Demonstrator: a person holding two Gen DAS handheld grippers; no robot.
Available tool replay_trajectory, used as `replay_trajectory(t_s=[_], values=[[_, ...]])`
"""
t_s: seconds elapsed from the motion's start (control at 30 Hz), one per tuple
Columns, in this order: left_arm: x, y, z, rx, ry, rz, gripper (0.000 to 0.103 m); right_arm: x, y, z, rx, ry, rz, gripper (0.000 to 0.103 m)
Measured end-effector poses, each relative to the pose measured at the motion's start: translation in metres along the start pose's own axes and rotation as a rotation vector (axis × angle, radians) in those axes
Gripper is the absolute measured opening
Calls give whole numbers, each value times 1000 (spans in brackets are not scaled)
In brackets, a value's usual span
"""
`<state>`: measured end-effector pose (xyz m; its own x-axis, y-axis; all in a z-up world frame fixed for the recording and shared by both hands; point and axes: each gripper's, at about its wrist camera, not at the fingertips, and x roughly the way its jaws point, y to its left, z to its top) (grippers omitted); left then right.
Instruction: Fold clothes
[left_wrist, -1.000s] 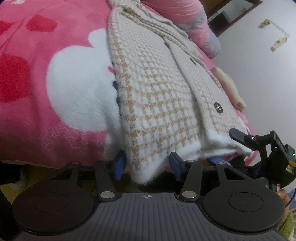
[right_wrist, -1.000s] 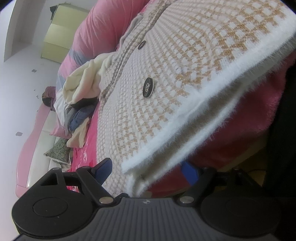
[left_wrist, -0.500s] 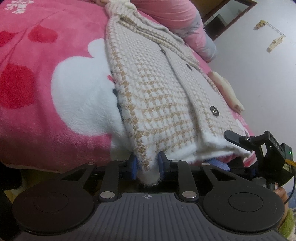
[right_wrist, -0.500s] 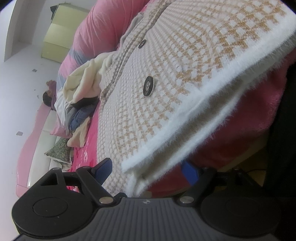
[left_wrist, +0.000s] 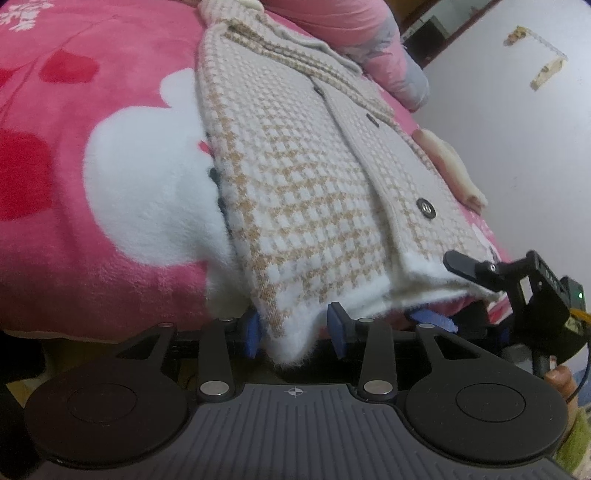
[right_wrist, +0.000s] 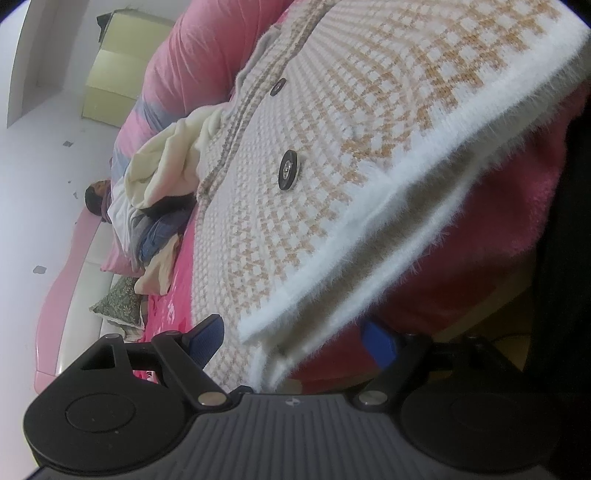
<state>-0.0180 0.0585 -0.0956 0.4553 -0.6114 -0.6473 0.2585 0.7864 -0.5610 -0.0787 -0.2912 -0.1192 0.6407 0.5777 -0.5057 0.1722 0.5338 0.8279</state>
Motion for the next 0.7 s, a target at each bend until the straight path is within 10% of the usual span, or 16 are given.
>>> replay_trajectory(t_s=[0.7], values=[[-13,-1,0,-13,-68,-58,10,2,-3,-3,7,16,24,85]])
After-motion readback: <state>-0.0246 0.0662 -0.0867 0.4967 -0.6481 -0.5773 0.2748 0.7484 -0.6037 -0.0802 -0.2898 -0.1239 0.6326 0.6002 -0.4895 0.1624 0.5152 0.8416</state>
